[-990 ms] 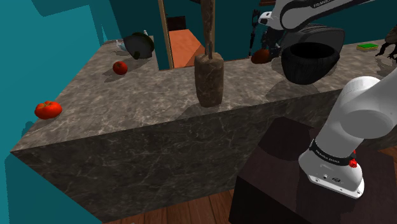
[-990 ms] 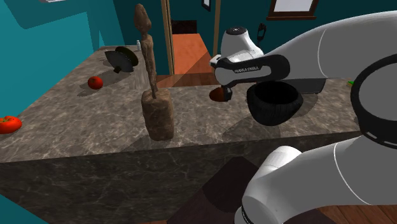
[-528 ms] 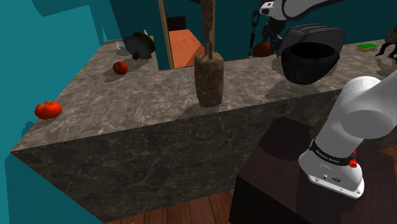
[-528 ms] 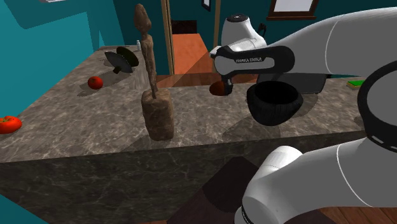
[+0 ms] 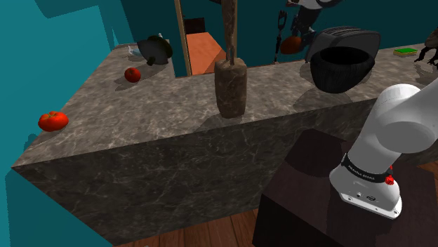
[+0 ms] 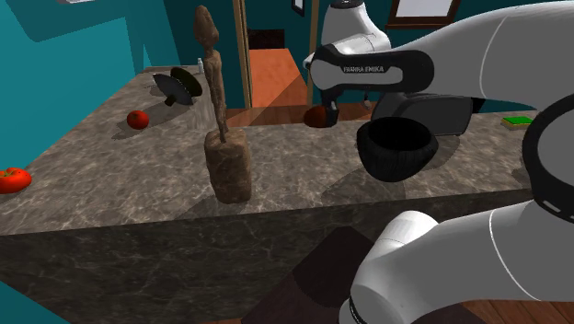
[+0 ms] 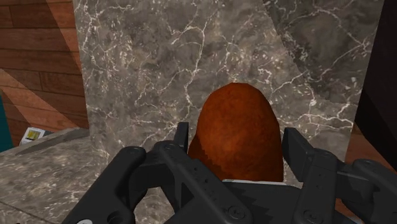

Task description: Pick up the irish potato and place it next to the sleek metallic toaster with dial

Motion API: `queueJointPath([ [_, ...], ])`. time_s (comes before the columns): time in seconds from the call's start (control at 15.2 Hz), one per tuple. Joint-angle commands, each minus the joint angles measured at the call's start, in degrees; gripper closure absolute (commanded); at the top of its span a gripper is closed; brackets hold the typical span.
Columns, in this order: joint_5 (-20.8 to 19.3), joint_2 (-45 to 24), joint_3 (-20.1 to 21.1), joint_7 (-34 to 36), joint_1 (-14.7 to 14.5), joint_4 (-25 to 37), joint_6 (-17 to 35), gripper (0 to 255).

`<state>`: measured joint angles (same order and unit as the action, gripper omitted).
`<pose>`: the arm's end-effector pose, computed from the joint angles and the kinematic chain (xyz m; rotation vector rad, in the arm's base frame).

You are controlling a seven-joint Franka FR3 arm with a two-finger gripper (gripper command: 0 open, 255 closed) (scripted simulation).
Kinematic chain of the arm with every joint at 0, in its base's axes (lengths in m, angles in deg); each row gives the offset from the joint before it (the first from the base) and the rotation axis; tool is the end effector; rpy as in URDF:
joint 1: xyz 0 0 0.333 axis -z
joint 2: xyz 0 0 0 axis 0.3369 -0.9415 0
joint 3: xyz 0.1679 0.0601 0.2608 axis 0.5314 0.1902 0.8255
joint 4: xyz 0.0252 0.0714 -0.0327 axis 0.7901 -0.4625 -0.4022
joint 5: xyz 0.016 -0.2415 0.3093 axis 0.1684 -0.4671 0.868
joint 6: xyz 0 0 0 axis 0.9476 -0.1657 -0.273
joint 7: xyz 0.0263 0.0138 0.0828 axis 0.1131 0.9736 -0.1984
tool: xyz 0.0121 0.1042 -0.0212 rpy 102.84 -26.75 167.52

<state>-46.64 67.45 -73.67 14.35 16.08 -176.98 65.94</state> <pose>0.3655 -0.2257 0.5542 2.5498 1.2167 0.1389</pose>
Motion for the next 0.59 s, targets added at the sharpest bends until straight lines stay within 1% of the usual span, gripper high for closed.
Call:
queueJointPath([
  [0.0,0.4,0.1,0.4,-0.3,-0.1,1.5,-1.6,255],
  [0.53,1.8,-0.2,1.5,-1.6,-0.8,7.7,-7.4,255],
])
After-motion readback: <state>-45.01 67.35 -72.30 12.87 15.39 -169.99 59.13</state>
